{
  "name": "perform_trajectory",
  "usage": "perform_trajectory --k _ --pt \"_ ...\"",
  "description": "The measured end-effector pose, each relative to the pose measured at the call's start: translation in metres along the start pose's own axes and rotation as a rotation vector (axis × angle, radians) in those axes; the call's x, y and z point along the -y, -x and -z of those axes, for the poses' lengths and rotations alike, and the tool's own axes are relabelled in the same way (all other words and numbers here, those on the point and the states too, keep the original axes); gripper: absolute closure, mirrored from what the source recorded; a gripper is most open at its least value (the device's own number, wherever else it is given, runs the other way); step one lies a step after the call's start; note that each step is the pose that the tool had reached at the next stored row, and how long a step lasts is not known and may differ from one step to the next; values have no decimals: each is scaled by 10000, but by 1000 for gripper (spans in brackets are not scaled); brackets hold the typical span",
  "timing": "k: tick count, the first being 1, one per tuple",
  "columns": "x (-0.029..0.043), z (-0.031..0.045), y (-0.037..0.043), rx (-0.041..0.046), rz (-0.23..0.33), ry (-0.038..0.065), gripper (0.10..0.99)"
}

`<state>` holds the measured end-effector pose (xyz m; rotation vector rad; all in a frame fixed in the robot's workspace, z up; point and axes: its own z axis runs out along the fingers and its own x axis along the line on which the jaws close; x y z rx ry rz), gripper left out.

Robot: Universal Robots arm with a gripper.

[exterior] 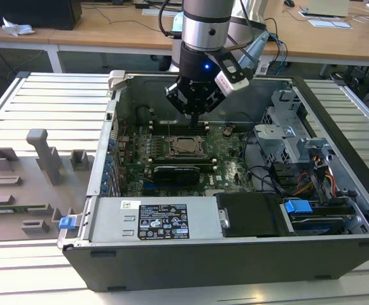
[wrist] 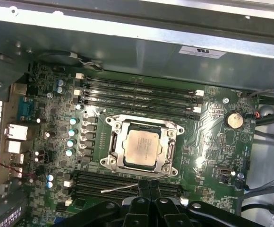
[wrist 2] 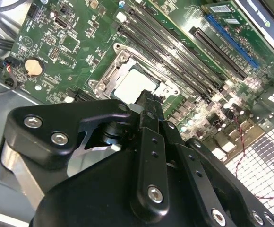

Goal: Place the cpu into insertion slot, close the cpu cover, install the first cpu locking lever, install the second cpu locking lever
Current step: 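Install the first cpu locking lever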

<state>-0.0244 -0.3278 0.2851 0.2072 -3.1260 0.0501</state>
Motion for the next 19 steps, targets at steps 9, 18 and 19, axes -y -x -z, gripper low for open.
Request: perform_trajectory --k 9,18,19 --pt "0 0 0 27 867 -10 980" --pt "-2 1 -5 38 1256 -15 980" --pt "-4 1 -15 39 1223 -6 980"
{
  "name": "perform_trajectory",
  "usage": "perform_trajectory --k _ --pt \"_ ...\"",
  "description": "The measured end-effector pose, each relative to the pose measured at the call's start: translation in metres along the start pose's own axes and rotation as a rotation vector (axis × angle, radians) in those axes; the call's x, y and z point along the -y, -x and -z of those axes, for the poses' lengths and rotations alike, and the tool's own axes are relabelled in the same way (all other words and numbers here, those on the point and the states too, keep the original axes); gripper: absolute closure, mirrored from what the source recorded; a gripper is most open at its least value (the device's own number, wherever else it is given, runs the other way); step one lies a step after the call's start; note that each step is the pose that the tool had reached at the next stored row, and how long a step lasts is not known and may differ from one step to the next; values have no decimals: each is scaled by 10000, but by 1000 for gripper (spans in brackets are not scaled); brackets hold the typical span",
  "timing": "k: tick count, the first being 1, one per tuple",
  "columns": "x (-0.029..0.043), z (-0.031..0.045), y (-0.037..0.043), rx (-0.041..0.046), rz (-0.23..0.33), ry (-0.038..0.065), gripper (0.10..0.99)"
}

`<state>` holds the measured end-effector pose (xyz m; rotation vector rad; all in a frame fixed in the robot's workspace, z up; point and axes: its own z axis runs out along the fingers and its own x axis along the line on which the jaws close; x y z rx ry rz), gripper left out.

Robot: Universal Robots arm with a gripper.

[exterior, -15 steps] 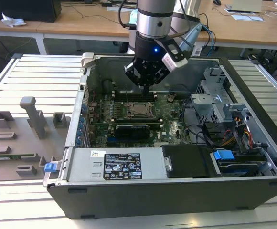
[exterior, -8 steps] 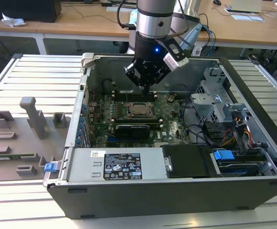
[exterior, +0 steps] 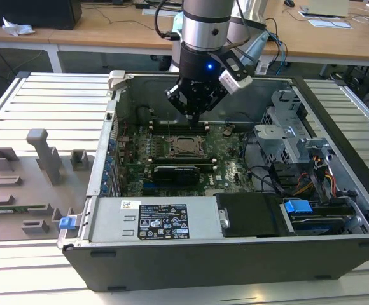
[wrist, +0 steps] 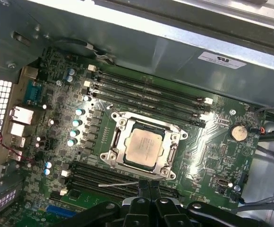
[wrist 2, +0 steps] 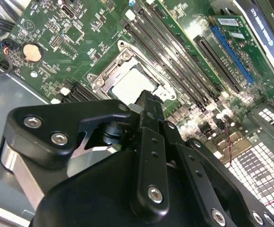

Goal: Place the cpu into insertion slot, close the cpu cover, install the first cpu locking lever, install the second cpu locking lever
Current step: 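Install the first cpu locking lever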

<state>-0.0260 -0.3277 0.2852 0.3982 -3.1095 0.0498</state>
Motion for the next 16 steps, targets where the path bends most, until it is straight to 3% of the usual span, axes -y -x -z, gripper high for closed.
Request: perform_trajectory --k 8,11,16 --pt "-52 -6 -169 19 -191 92 980" --pt "-93 -12 -293 31 -257 150 980" --pt "-152 -27 -422 36 -326 182 980"
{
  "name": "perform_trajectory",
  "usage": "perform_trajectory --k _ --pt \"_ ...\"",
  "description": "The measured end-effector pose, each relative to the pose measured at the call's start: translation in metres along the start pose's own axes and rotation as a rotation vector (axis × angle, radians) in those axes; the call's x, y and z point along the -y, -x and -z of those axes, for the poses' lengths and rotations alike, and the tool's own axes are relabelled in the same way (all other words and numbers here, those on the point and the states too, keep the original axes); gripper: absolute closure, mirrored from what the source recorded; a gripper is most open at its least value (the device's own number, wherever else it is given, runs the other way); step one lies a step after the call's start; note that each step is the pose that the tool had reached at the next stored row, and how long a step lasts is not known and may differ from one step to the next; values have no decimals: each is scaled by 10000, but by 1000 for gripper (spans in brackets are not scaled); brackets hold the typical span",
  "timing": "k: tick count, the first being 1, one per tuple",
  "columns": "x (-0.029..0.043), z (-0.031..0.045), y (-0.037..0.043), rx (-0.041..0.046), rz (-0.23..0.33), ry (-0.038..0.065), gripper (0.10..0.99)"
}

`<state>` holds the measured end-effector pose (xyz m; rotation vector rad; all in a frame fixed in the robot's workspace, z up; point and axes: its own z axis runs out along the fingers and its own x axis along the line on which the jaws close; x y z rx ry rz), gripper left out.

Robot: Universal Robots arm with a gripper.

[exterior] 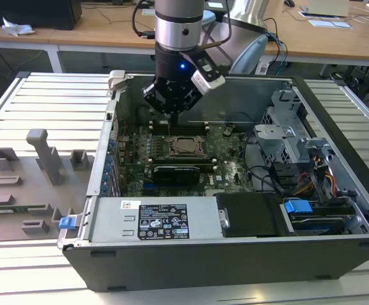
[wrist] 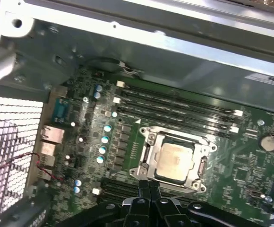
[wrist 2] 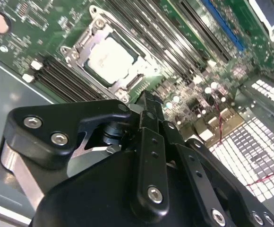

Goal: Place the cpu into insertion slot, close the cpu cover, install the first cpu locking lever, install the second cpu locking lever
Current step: 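Install the first cpu locking lever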

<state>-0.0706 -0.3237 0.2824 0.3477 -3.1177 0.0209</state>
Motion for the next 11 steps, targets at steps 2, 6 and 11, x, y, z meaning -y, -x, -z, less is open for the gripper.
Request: perform_trajectory --k 2,6,11 --pt "-24 -7 -36 2 -20 4 980" --pt "-83 -16 -71 2 -53 7 980" --pt "-193 -26 -68 1 -73 7 980"
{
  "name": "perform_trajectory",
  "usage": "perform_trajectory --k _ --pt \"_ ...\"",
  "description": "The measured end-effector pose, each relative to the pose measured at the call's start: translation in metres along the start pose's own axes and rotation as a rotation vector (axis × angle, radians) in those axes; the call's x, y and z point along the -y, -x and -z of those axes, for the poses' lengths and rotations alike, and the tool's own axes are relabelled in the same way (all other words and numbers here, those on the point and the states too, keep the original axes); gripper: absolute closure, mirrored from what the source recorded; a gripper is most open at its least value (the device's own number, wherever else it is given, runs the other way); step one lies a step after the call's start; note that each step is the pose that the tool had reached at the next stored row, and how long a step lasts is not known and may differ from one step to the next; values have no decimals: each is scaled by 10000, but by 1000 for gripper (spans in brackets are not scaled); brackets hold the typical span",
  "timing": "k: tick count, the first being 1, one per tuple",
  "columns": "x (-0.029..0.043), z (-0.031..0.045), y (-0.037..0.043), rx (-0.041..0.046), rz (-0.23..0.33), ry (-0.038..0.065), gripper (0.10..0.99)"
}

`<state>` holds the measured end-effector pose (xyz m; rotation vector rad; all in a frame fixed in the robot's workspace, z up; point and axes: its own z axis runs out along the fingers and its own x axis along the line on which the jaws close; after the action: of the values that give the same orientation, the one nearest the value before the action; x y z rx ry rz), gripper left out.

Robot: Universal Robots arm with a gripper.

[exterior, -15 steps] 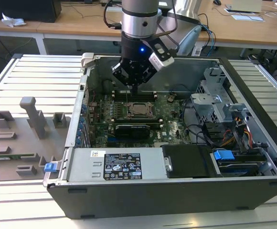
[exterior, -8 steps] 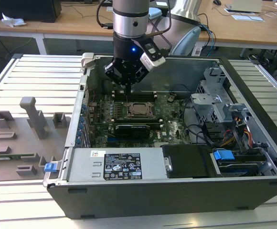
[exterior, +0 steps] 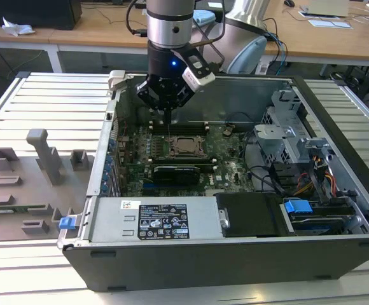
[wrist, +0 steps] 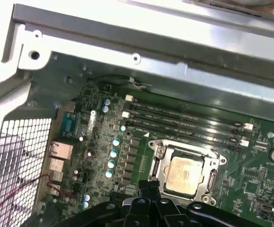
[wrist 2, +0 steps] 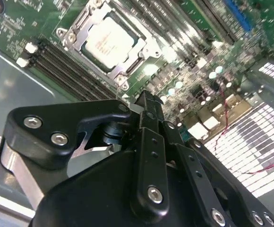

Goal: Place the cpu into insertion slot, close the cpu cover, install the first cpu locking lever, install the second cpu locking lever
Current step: 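Install the first cpu locking lever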

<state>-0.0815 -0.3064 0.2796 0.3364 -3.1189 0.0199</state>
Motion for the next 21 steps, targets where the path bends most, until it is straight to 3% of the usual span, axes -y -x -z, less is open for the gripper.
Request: perform_trajectory --k 4,6,9,17,21 --pt "-168 1 36 0 -1 0 980" --pt "-207 0 29 -1 -4 0 980" --pt "-227 -6 -16 0 -23 1 980" --pt "-273 -65 -5 0 -111 2 980" --pt "-275 -104 -5 -10 -916 6 980"
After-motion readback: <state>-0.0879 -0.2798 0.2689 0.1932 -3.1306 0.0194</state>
